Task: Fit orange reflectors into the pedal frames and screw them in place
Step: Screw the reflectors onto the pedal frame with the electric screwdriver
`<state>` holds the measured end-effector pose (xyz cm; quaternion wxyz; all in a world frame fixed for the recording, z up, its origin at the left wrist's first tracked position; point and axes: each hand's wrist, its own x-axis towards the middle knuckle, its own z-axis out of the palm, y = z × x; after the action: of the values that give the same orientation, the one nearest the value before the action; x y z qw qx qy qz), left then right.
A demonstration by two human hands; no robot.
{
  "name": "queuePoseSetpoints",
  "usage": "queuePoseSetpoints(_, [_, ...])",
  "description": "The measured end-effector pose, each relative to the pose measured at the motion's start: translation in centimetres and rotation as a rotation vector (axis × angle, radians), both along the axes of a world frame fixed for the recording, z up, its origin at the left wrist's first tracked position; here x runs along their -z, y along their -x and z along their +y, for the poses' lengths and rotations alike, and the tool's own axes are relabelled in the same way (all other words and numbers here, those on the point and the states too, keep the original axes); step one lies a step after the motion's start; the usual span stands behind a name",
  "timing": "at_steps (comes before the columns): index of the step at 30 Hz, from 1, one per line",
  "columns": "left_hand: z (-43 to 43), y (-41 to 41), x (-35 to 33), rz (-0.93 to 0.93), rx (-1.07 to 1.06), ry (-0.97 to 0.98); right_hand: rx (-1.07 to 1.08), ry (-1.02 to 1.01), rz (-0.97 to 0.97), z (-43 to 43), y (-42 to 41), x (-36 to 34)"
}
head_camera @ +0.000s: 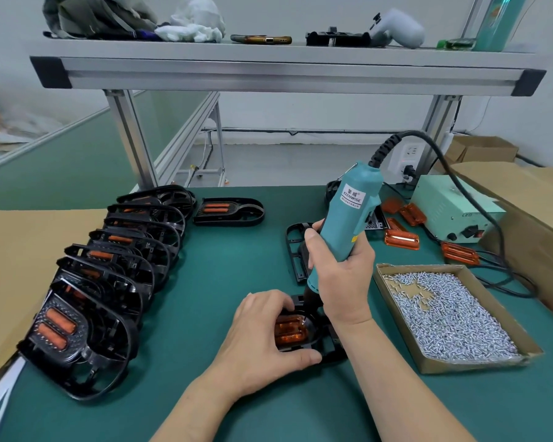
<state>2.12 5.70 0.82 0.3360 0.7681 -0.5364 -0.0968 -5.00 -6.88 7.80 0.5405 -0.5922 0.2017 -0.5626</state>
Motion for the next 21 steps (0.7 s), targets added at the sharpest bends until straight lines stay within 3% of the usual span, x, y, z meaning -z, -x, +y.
queuePoseSetpoints(21, [-0.03, -0.11, 0.48, -0.028, 0.017, -0.005, -0.008, 0.02, -0.006, 0.12, 0.08, 0.35])
